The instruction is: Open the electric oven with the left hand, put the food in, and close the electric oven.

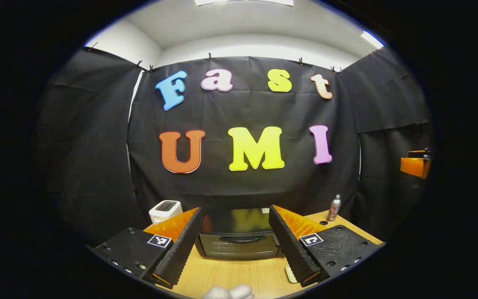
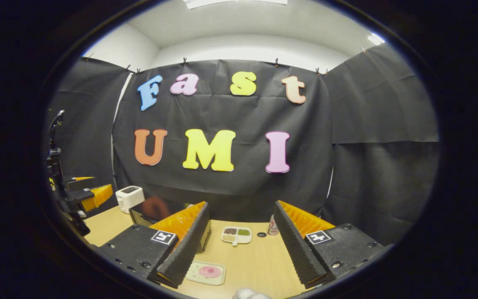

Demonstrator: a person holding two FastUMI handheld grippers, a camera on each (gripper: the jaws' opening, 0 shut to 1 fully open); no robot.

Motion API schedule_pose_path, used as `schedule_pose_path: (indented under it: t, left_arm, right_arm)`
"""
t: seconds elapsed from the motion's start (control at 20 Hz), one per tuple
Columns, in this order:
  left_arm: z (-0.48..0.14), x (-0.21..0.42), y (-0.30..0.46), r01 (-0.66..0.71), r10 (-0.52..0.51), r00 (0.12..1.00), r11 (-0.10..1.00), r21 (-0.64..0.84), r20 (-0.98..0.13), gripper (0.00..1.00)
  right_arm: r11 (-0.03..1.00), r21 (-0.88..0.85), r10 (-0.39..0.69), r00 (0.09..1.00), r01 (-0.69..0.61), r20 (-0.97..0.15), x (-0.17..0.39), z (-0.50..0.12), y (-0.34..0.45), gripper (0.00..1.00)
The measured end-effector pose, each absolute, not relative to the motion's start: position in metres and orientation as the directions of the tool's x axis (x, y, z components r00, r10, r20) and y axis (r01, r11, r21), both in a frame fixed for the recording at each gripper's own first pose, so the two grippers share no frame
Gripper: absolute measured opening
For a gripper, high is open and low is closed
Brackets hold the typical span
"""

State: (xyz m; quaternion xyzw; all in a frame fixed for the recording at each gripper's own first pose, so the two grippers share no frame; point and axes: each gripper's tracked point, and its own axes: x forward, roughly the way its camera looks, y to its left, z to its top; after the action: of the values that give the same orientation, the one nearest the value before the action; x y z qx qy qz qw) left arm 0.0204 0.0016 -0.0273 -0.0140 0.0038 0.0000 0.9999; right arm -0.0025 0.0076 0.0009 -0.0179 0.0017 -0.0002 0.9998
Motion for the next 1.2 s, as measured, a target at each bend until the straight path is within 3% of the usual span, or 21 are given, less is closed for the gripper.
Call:
schedule_pose_path:
  t: [0.45,0.95,1.0,1.2]
  left_arm:
    - [-0.103,0.088,-0.021,0.037,-0.039,0.996,0.999,-0.017,-0.085,0.96]
    - [-0.210,0.170,-0.023,0.032,-0.037,0.957,0.999,-0.023,-0.287,0.97]
    - [-0.206,0.176,-0.019,0.033,-0.032,0.969,0.999,0.003,-0.244,0.97]
    - [-0.206,0.175,-0.024,0.053,-0.056,0.965,0.998,-0.019,-0.257,0.95]
  right_arm:
    - [0.996,-0.079,-0.052,0.998,0.050,-0.029,-0.016,-0.001,-0.008,0.96]
    - [0.988,-0.089,-0.138,0.986,0.130,-0.090,-0.024,-0.014,-0.023,0.97]
    - [0.988,-0.085,-0.138,0.986,0.131,-0.088,-0.024,-0.013,-0.023,0.97]
    - [0.988,-0.081,-0.137,0.986,0.130,-0.094,-0.023,-0.016,-0.019,0.97]
